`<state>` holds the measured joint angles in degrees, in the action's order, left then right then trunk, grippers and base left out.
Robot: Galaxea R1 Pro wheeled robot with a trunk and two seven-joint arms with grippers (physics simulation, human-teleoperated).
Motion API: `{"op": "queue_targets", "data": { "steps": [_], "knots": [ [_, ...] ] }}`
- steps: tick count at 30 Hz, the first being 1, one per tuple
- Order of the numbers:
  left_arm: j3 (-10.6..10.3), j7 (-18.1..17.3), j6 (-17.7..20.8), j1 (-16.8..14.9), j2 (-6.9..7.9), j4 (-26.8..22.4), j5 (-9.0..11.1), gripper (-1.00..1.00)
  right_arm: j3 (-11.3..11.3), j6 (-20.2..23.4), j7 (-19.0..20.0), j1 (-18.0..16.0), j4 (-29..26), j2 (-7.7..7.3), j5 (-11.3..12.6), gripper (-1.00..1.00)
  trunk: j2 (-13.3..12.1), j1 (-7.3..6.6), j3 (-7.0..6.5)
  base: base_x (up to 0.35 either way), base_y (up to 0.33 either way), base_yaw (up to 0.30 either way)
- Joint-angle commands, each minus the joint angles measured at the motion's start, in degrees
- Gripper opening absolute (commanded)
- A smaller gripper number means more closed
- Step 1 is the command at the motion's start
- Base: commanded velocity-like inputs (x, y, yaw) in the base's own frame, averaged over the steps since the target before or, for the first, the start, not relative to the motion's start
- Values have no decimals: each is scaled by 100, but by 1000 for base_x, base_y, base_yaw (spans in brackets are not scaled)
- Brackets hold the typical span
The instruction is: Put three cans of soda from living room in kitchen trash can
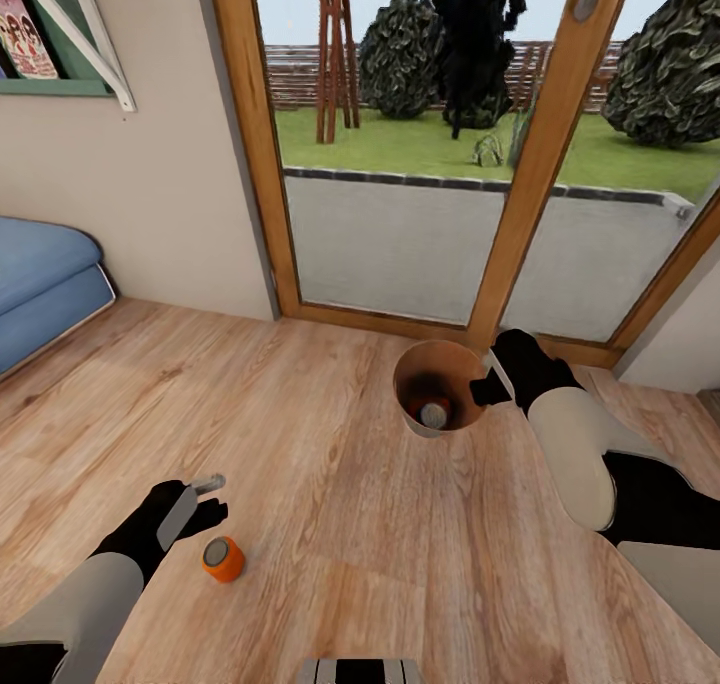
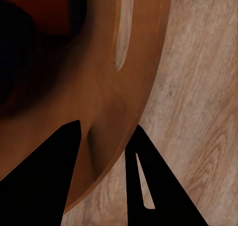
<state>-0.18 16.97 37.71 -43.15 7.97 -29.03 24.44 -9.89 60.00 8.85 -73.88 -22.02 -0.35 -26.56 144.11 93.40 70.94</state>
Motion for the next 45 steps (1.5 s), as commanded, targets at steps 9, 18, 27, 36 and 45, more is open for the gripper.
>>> {"op": "queue_targets", "data": {
  "steps": [9,18,27,36,45],
  "knots": [
    [-9,0,-1,0,-5,-9,-5,100,-53,0,12,-19,-4,-44,72,-100,4,3,44,0,0,0],
    [-9,-6,-7,-1,-6,-11,-9,100,-18,0,12,-13,-4,-59,72,-100,11,16,155,0,0,0],
    [-10,-9,-1,0,-6,-17,-10,100,1,0,12,-4,-4,-64,72,-100,23,40,354,0,0,0],
    [-16,-9,-1,0,-4,-243,-18,100,-36,0,10,-32,-1,-113,63,-100,24,42,376,0,0,0],
    [-18,-10,-2,0,-43,-261,-18,100,-69,0,12,-849,1020,-401,10,-100,24,42,376,0,0,0]
  ]
}}
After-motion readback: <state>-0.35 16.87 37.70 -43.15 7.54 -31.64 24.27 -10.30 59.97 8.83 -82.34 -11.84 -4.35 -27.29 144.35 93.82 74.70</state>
